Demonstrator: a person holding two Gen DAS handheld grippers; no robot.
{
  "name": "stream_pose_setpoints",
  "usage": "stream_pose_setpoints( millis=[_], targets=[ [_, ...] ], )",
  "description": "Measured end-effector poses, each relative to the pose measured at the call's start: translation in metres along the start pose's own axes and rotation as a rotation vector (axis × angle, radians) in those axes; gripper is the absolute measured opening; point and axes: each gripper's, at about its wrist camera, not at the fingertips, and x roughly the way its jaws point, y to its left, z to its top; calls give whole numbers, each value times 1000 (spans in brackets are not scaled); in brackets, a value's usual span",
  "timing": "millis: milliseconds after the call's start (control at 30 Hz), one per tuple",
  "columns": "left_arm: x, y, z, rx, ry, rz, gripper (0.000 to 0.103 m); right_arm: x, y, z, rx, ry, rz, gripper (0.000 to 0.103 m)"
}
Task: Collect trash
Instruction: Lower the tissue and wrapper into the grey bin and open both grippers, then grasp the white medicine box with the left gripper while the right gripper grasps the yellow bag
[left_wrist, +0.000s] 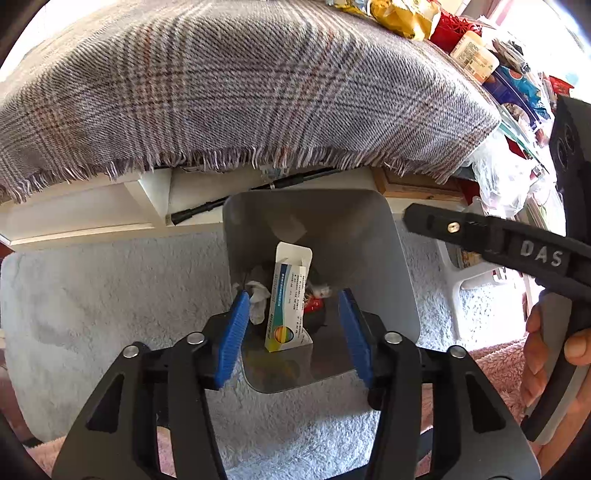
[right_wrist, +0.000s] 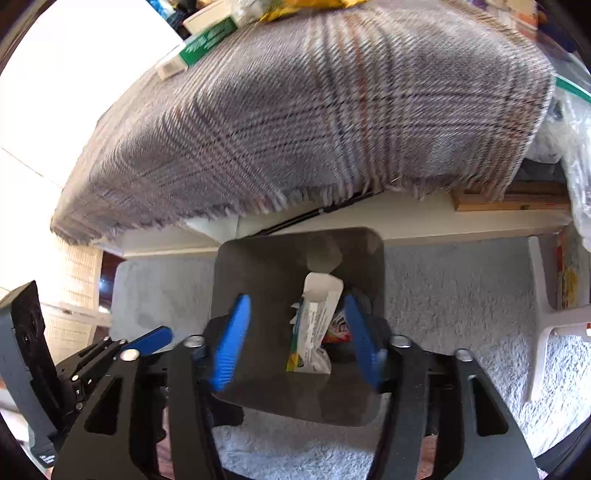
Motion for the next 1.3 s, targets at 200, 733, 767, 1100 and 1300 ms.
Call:
stream_pose_setpoints(
  millis=[200,733,767,1100,1300],
  targets=[
    [-20,5,4,-33,-57,-24,85,-21,-5,9,6,-58,19,100],
    [-90,15,108,6,-195,56,95,-100,2,114,14,-201,8,100],
    [-93,14,119,14,-209,66,95,-103,0,121,24,-211,8,100],
    [-79,20,209,35,-292,131,95,-103,-11,194,75,-288,-33,100],
    [-51,26,241,69,-275,143,95,-75,-21,216,81,-262,-29,100]
  ],
)
